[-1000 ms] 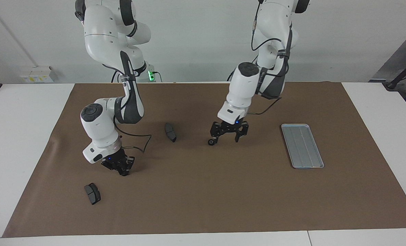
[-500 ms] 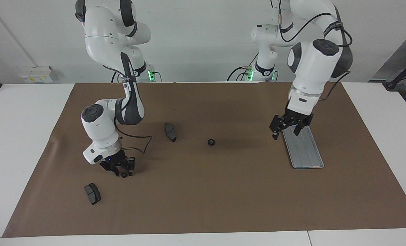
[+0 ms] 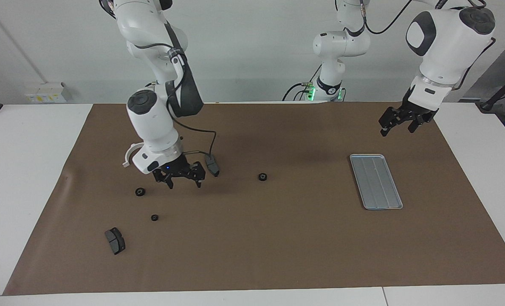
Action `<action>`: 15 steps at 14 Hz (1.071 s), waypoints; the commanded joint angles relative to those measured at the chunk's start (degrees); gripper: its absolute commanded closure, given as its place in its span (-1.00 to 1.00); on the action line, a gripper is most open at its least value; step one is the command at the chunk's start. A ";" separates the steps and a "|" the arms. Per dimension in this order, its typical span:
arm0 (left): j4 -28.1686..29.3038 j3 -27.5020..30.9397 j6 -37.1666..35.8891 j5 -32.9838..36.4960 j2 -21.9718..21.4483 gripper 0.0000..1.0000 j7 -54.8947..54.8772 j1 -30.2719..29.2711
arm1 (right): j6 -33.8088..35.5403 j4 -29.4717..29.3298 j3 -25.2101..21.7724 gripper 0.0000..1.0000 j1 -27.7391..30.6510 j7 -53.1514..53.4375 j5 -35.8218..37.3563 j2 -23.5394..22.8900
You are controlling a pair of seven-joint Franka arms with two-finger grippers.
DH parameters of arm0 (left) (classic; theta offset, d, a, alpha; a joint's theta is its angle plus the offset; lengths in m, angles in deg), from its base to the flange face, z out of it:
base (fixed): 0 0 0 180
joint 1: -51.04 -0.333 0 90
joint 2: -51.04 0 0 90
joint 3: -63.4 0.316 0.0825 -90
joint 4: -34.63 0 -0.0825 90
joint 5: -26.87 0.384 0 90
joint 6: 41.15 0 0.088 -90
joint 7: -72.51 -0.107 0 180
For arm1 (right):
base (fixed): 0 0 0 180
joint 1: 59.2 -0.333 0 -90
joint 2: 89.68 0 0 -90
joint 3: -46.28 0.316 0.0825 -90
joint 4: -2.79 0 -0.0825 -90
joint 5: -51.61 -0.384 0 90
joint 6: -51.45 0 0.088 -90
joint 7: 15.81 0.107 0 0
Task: Place bearing gear from tray to pile
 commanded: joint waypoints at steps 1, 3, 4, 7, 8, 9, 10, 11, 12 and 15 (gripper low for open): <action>0.33 0.04 -2.37 1.18 -0.49 -1.00 -0.19 -0.48 | 0.14 1.08 7.31 -1.00 0.55 11.32 3.65 0.33; 0.24 -0.14 -2.47 1.18 -0.49 -1.00 -0.36 -1.70 | -1.00 1.08 11.36 -1.00 0.29 18.09 4.26 -0.63; 0.41 -0.14 -1.95 1.18 -0.49 -1.00 -0.37 -1.71 | -2.05 1.08 12.94 -1.00 -0.41 20.65 5.83 -1.68; 0.85 -0.22 -1.59 1.18 -0.84 -1.00 -2.64 -1.62 | -5.65 0.90 16.99 -1.00 -2.25 28.90 13.01 -6.06; 1.20 -0.14 -1.68 1.18 -0.93 -1.00 -4.13 -1.71 | -6.80 0.90 18.22 -1.00 -2.44 32.76 18.44 -7.83; 1.64 -0.14 -1.68 1.18 -1.19 -1.00 -4.84 -1.71 | -7.07 0.20 20.32 -1.00 -2.44 35.67 22.76 -10.02; 1.91 -0.14 -1.50 1.18 -1.28 -1.00 -4.85 -1.71 | -7.07 -1.54 21.38 -1.00 -2.44 37.01 26.29 -12.56; 2.00 -0.14 -1.41 1.18 -1.37 -1.00 -4.67 -1.62 | -7.07 -2.08 21.74 -1.00 -2.44 37.19 27.97 -13.72; 2.26 -0.14 -1.41 1.18 -1.37 -1.00 -4.58 -1.53 | -7.07 -2.09 21.83 -1.00 -2.44 37.11 28.43 -14.08; 2.35 -0.14 -1.50 1.18 -1.64 -1.00 -4.41 -1.44 | -7.60 -2.44 22.18 -1.00 -3.32 37.37 33.86 -16.98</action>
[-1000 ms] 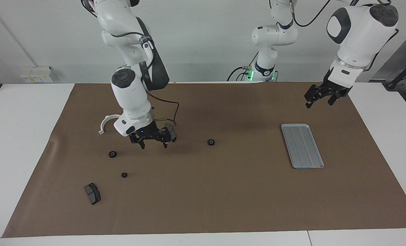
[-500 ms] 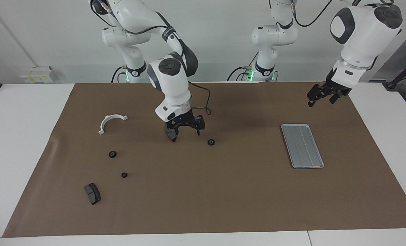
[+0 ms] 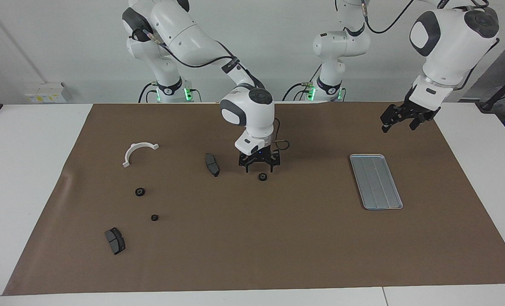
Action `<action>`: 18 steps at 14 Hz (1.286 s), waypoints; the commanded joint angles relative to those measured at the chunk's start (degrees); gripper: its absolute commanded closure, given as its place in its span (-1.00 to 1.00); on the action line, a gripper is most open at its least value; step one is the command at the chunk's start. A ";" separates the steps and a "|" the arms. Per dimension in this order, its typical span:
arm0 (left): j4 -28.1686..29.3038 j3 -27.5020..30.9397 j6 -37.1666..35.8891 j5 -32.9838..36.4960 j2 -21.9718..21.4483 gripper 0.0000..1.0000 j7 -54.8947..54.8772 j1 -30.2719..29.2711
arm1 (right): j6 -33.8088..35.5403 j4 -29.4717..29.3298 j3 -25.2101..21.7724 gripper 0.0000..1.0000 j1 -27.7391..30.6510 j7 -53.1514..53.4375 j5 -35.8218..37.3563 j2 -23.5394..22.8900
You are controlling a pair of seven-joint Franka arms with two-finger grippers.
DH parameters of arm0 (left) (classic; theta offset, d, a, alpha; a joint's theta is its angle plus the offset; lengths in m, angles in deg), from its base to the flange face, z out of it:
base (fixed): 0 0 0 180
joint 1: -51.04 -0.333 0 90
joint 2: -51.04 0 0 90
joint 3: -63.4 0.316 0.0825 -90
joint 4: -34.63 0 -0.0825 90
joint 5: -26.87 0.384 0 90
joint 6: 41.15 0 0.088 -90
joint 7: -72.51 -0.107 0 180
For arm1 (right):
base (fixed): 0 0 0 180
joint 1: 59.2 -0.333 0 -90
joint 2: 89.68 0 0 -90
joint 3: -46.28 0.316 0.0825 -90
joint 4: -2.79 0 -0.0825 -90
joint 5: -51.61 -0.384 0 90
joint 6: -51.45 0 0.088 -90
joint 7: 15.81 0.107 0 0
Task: Place bearing gear from tray to pile
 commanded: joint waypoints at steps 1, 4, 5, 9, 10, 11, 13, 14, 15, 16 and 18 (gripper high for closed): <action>1.76 -0.25 0.17 1.14 -1.64 -1.00 -0.67 -0.28 | -1.62 -2.06 0.96 -1.00 0.08 0.65 4.84 -2.59; 1.76 -0.34 1.22 1.14 -1.55 -1.00 -0.85 -0.37 | -2.07 -2.42 0.96 -1.00 -0.01 0.56 4.94 -2.77; 1.76 -0.34 1.58 1.14 -1.55 -1.00 -0.94 -0.28 | -2.07 -2.42 1.05 -1.00 -0.01 0.38 5.02 -2.68; 1.67 -0.43 2.02 1.14 -1.46 -1.00 -1.20 -0.19 | -3.21 -1.98 0.96 -1.00 0.08 0.12 5.11 -2.68; 1.67 -0.43 2.02 1.14 -1.46 -1.00 -1.20 -0.28 | -3.13 -1.80 0.96 -0.89 0.08 0.12 5.11 -2.68; 1.67 -0.43 2.02 1.14 -1.46 -1.00 -1.20 -0.28 | -3.04 -1.71 0.96 -0.75 0.08 0.12 5.11 -2.68; 1.67 -0.34 2.02 1.14 -1.46 -1.00 -1.20 -0.19 | -2.86 -1.62 0.96 -0.45 0.08 0.03 5.11 -2.68; 1.67 -0.34 2.02 1.06 -1.46 -1.00 -1.20 -0.19 | -2.86 -1.62 0.96 -0.38 0.08 0.12 5.11 -2.68; 1.67 -0.34 2.02 1.14 -1.46 -1.00 -1.20 -0.10 | -2.95 -1.54 0.96 -0.36 0.08 0.12 5.11 -2.68; 1.67 -0.43 2.02 1.14 -1.46 -1.00 -1.20 -0.10 | -3.12 -1.36 0.96 -0.29 0.08 0.12 5.11 -2.68; 1.67 -0.34 2.02 1.14 -1.46 -1.00 -1.29 -0.10 | -3.21 -1.36 1.05 -0.18 0.08 0.29 5.11 -2.68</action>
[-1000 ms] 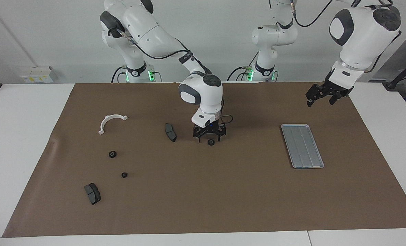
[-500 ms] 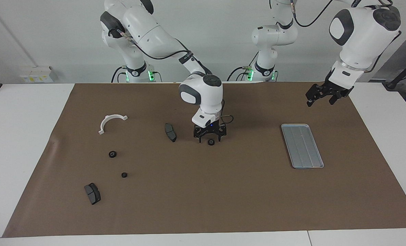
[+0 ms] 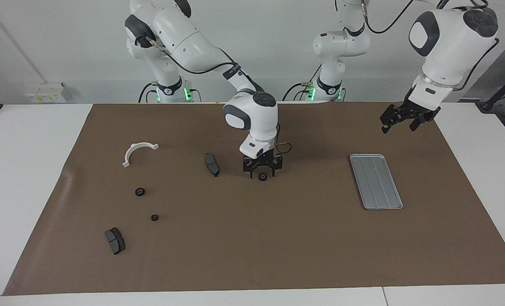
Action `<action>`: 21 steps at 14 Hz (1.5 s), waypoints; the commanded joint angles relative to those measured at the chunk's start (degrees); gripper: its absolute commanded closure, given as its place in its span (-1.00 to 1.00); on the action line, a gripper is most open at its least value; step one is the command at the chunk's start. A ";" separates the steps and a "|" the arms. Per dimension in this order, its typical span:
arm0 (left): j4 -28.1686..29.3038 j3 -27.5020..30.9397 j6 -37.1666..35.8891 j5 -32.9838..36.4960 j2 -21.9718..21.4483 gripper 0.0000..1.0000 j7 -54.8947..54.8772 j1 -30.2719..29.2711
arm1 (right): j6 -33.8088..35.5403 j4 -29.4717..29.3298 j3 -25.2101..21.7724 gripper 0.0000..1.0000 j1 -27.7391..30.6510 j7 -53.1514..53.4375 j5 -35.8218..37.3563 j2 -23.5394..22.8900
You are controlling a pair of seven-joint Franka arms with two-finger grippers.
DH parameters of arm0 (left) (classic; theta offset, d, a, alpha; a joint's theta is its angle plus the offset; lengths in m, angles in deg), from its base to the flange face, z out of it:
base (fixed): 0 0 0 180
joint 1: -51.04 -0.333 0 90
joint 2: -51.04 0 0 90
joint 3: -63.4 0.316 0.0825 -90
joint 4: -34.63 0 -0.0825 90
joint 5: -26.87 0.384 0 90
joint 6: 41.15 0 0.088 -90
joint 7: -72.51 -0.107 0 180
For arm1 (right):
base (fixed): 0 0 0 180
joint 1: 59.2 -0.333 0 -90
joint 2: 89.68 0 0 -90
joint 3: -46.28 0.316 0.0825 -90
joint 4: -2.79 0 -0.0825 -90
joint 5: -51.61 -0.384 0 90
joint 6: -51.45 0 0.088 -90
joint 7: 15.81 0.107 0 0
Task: Place bearing gear from tray to pile
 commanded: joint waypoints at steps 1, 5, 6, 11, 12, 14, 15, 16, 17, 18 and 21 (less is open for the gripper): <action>1.63 -0.14 1.10 1.14 -1.45 -1.00 -0.71 -0.11 | -1.38 0.09 0.63 -0.09 0.48 0.63 1.72 -0.67; 1.63 -0.22 1.10 1.14 -1.45 -1.00 -0.71 -0.29 | -1.29 0.09 0.63 0.48 0.48 0.63 1.72 -0.67; 1.71 -0.22 1.10 1.14 -1.45 -1.00 -0.71 -0.29 | -1.29 0.00 0.63 0.54 0.48 0.63 1.72 -0.67; 1.63 -0.14 1.01 1.14 -1.45 -1.00 -0.62 -0.29 | 0.02 -0.70 0.72 1.00 0.39 0.81 1.54 -0.58; 1.63 -0.14 0.84 1.14 -1.45 -1.00 -0.62 -0.20 | 0.64 -0.97 0.72 1.00 0.48 0.81 1.11 -0.23; 1.63 -0.14 0.84 1.14 -1.54 -1.00 -0.36 -0.11 | 3.09 -0.97 0.98 1.00 1.44 0.89 0.32 2.13; 1.63 -0.14 0.84 1.06 -1.45 -1.00 -0.36 -0.11 | 4.50 -0.79 0.81 1.00 1.97 0.55 -1.78 4.49; 1.63 -0.14 0.84 1.14 -1.45 -1.00 -0.36 -0.02 | 5.38 -0.36 0.55 1.00 3.37 -0.33 -4.76 6.95; 1.63 -0.14 0.84 1.14 -1.45 -1.00 -0.36 0.06 | 6.52 0.08 -0.41 1.00 4.08 -2.95 -6.87 9.07; 1.63 -0.14 1.10 1.06 -1.45 -1.00 -0.62 0.15 | 8.10 0.26 -2.60 1.00 4.17 -6.19 -9.59 10.65; 1.71 -0.22 1.63 1.14 -1.45 -1.00 -0.88 0.15 | 10.92 0.61 -11.81 1.00 4.26 -20.49 -19.34 14.96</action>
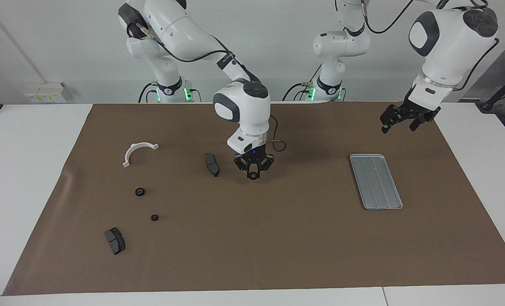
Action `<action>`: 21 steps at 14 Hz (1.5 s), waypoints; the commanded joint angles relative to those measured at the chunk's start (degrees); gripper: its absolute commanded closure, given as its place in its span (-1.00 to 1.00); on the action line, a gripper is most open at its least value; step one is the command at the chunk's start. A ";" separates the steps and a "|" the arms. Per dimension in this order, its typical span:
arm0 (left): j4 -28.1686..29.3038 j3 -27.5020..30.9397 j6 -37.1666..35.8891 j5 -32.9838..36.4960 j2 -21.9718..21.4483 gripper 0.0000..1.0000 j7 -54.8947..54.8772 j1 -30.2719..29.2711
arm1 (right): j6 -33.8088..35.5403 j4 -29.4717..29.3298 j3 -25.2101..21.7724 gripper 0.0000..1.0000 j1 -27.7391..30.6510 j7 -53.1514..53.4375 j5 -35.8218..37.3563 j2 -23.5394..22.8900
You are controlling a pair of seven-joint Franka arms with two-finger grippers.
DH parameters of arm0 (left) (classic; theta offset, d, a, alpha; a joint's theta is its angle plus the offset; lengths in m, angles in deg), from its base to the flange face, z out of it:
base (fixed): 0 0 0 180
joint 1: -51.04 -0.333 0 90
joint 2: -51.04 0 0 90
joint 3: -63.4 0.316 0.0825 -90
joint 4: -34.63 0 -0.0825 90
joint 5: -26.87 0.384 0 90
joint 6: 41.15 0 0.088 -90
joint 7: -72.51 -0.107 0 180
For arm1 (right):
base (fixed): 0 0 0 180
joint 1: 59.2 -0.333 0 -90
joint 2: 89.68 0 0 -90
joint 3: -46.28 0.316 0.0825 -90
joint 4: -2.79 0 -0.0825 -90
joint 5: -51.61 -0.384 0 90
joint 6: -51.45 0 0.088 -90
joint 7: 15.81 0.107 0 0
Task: Place bearing gear from tray to pile
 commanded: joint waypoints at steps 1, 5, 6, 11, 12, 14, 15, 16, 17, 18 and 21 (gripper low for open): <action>1.72 -0.06 1.81 1.14 -1.45 -1.00 -0.89 0.20 | 1.83 2.02 -7.57 1.00 0.63 -13.46 -8.00 4.05; 1.80 -0.06 1.99 1.06 -1.45 -1.00 -3.17 0.20 | 1.24 7.53 -15.85 1.00 1.24 -28.34 -10.84 6.51; 1.80 -0.06 1.99 1.14 -1.45 -1.00 -3.09 0.20 | -1.39 9.90 -17.26 1.00 1.51 -31.59 -12.41 7.13; 1.80 -0.06 1.99 1.06 -1.45 -1.00 -2.12 0.20 | -13.09 20.73 -22.19 1.00 1.60 -38.92 -14.88 8.45; 1.80 -0.06 1.99 1.06 -1.45 -1.00 -2.12 0.20 | -13.88 21.70 -22.19 1.00 1.60 -39.00 -15.15 8.54; 1.80 -0.06 1.99 1.06 -1.45 -1.00 -2.03 0.20 | -14.85 23.37 -22.37 1.00 1.86 -39.01 -15.85 8.72; 1.80 -0.06 2.08 1.06 -1.45 -1.00 -2.12 0.20 | -15.82 24.68 -22.37 1.00 1.86 -39.27 -15.85 8.89; 1.80 -0.06 2.08 1.06 -1.45 -1.00 -2.03 0.20 | -16.78 25.91 -22.46 1.00 1.95 -39.36 -15.85 9.50; 1.80 -0.06 2.08 1.06 -1.45 -1.00 -2.03 0.20 | -17.92 26.71 -22.63 1.00 1.95 -39.36 -15.85 9.51; 1.80 -0.06 2.16 1.06 -1.45 -1.00 -1.95 0.20 | -18.20 26.71 -22.63 0.93 1.95 -39.36 -15.85 9.42; 1.80 -0.06 2.08 1.06 -1.45 -1.00 -0.81 0.20 | -18.55 26.63 -22.81 -1.00 2.04 -38.83 -15.85 9.16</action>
